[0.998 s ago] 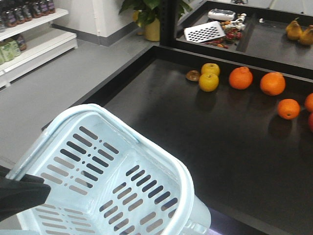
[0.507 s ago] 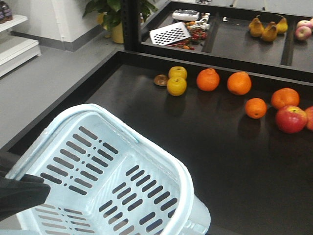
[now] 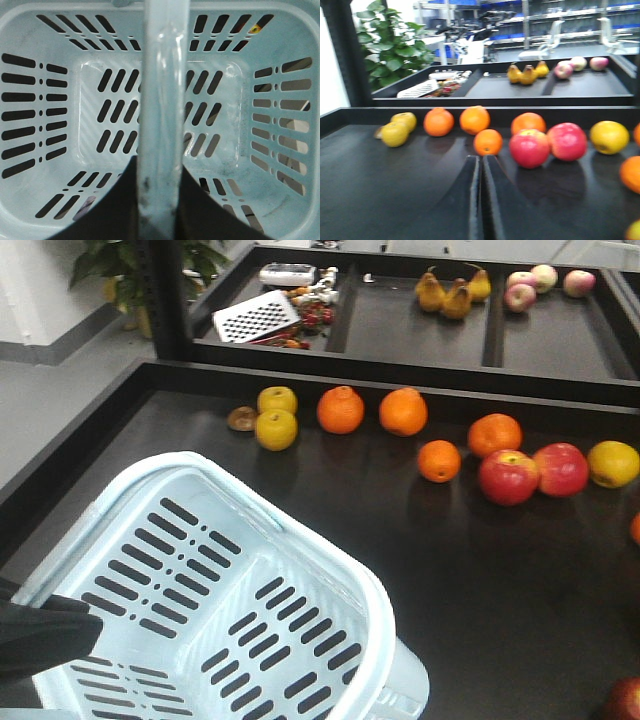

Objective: Pick three apples into basket with both arms
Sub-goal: 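Turn the base toward the apple and orange table, basket held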

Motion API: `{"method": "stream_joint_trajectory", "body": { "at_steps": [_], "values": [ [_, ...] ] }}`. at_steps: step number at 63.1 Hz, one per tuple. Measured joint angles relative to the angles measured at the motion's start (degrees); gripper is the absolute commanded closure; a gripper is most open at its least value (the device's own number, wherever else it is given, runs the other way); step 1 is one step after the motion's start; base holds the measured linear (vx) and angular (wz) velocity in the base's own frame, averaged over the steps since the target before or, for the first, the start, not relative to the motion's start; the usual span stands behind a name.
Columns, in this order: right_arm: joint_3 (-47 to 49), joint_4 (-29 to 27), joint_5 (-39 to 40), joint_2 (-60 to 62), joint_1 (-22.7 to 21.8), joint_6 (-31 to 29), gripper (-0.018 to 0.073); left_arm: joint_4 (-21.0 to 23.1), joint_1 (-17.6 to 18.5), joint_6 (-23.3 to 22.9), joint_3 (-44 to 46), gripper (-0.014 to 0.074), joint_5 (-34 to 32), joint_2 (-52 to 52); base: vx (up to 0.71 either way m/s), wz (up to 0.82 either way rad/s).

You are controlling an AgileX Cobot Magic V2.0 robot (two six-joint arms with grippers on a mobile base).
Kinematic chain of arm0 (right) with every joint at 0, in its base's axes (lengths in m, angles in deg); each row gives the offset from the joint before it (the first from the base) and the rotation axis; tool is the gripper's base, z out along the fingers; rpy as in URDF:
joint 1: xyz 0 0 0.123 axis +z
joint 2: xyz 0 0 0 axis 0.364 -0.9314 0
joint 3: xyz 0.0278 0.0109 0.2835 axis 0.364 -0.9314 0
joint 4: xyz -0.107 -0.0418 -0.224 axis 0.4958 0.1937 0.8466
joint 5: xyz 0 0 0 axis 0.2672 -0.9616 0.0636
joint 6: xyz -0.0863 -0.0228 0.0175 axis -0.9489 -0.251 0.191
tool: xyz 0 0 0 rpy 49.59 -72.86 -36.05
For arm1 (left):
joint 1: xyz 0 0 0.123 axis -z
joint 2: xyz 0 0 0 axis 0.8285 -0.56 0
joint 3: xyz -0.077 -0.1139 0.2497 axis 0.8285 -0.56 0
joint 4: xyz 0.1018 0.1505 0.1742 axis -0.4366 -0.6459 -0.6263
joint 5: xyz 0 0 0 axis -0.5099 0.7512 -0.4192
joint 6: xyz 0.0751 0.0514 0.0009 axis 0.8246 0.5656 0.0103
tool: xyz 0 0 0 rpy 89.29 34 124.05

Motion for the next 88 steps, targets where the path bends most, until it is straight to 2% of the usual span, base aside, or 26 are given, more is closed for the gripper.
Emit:
{"method": "stream_joint_trajectory", "body": {
  "at_steps": [48,88],
  "values": [
    [0.0,0.0,0.0,0.0,0.0,0.0,0.0564,0.0,0.0,0.0,0.0,0.0603,0.0,0.0,0.09,-0.29],
    [0.0,0.0,0.0,0.0,0.0,0.0,0.0564,0.0,0.0,0.0,0.0,0.0603,0.0,0.0,0.02,-0.05]
  ]
}}
